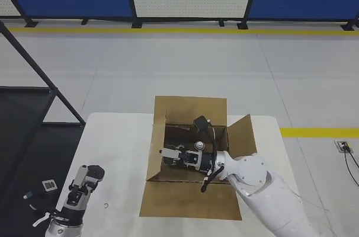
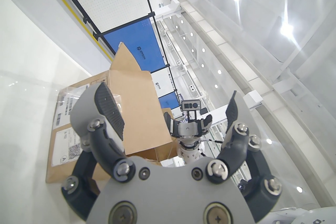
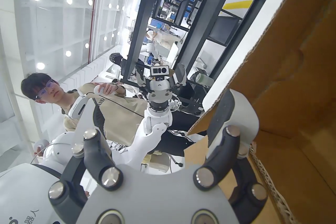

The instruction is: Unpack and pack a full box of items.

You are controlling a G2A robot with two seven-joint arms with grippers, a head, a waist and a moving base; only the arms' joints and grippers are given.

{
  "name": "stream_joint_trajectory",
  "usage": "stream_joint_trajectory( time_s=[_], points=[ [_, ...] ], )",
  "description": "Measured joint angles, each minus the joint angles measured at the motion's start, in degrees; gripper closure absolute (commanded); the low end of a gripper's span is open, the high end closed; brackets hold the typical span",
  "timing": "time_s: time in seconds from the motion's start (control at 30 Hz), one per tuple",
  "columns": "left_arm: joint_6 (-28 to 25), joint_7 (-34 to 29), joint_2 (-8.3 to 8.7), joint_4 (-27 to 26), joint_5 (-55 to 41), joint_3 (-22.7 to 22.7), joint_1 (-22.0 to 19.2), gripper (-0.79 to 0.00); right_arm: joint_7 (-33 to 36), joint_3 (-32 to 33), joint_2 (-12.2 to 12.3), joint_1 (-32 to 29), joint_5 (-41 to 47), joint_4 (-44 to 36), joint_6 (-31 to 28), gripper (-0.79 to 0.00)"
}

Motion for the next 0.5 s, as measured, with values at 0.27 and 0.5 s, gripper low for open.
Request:
stream_joint_trajectory(
  time_s=[0.27,0.5],
  points=[
    [0.54,0.09,0.02,0.54,0.04,-0.25,0.30,-0.785,-0.06,-2.72,-1.59,3.05,1.76,2.68,-0.68,-0.785],
    [0.73,-1.00,0.13,0.28,1.30,-0.32,0.28,-0.785,-4.87,-6.05,-3.53,5.69,0.04,5.80,-0.40,-0.785]
  ],
)
